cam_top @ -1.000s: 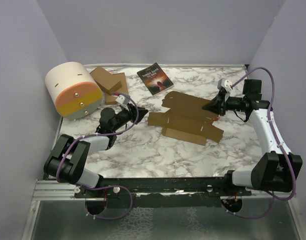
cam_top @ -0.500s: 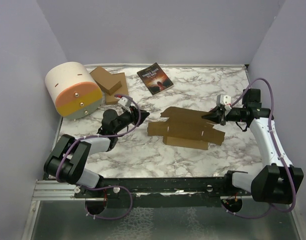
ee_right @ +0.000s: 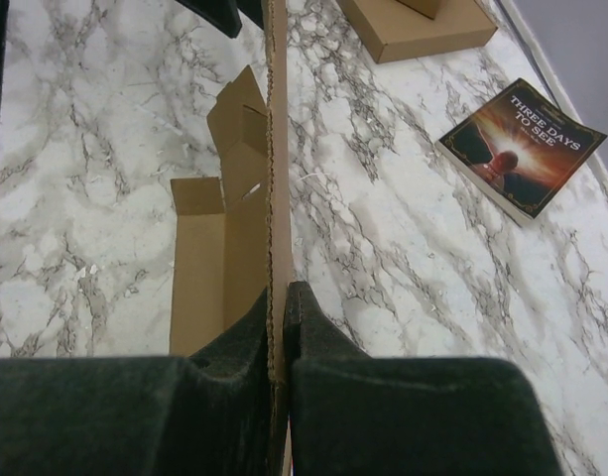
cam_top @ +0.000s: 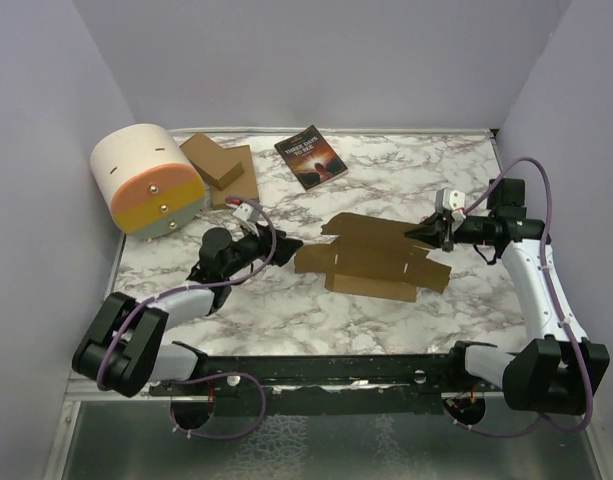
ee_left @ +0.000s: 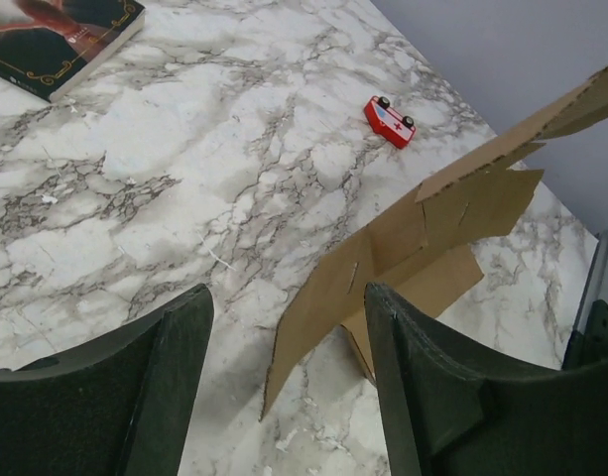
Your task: Fold the paper box
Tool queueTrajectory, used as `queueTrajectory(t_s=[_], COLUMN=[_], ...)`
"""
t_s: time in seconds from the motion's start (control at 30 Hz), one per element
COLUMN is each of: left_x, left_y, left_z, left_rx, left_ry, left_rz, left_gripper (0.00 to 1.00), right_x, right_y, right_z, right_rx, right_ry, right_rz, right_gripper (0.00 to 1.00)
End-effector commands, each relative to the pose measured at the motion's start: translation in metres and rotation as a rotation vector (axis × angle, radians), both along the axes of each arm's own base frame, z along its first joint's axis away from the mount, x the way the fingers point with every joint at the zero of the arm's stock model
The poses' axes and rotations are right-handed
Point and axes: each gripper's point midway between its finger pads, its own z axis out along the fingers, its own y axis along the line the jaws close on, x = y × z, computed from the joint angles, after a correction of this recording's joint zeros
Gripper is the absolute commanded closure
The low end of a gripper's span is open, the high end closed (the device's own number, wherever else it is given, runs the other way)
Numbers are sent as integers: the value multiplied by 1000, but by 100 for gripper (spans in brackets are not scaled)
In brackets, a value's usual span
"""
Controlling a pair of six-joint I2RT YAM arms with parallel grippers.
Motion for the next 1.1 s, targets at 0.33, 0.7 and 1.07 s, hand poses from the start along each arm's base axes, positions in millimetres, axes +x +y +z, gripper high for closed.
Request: queueTrajectory(t_s=[0.33, 0.7, 1.07], left_x=[-22, -17, 12], left_y=[-17, -46, -32], left_z=[-35, -40, -30], left_rx=[18, 34, 213], left_ry=[11, -96, -312], left_rz=[-144, -307, -202], left_gripper=[30, 100, 100], right_x=[0, 1, 5], right_y=[3, 5, 11], right_z=[18, 17, 29], right_rx=[42, 69, 185], right_ry=[-21, 55, 341], right_rz=[13, 26, 54], right_gripper=[99, 99, 99])
